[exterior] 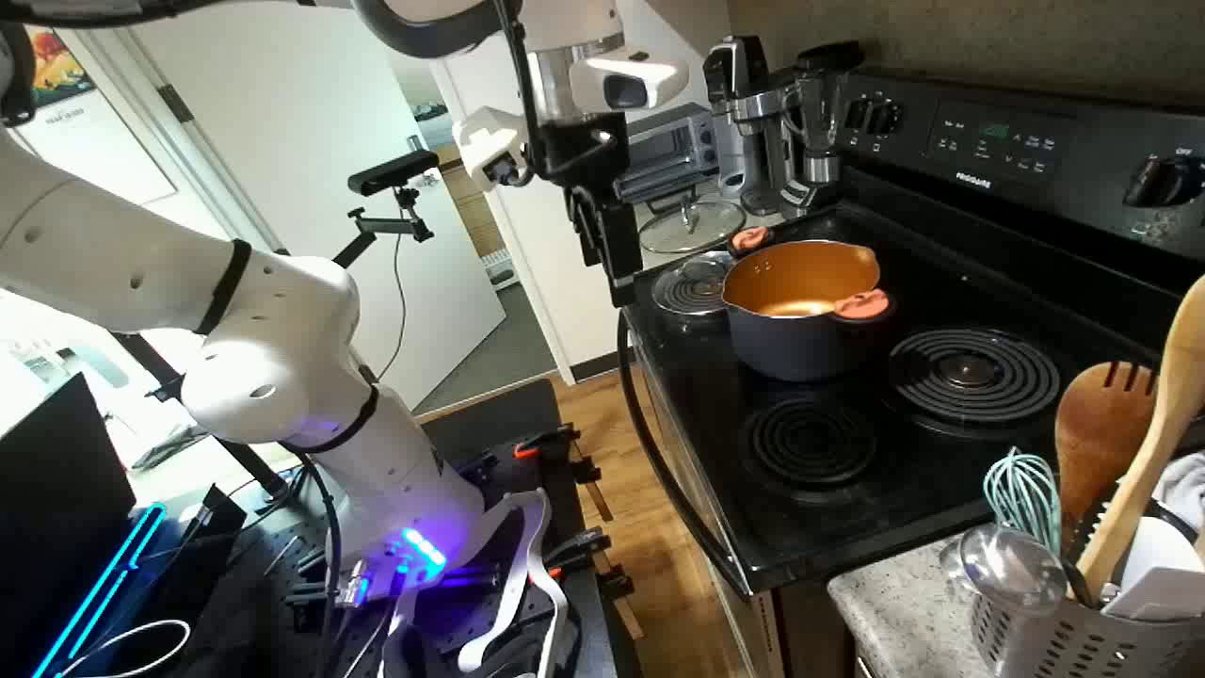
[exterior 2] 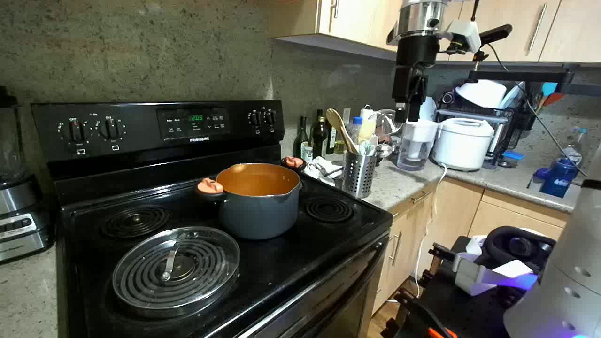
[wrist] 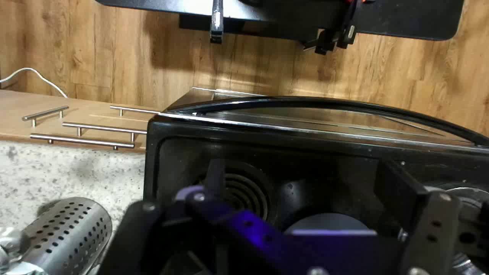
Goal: Pick up a wooden spatula from the holder and put it inside the pot on the stove
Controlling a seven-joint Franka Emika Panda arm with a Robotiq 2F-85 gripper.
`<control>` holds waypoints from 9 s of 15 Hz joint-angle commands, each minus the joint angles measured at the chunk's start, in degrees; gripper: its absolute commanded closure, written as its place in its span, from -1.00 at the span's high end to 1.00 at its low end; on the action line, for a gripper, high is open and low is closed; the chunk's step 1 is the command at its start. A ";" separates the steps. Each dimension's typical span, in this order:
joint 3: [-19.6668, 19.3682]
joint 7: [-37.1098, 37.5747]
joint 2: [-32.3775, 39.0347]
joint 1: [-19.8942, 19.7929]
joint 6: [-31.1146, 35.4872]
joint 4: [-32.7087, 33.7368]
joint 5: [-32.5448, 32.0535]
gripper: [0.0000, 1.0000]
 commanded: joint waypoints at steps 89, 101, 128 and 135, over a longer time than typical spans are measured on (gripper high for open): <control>-10.22 -17.29 18.16 -1.66 46.87 13.72 2.73 1.00; -12.19 -22.81 36.85 -2.40 49.69 26.90 11.78 1.00; -1.94 -15.43 47.76 -10.31 49.91 34.88 3.43 1.00; -2.09 -13.72 52.25 -12.55 49.61 39.43 2.40 1.00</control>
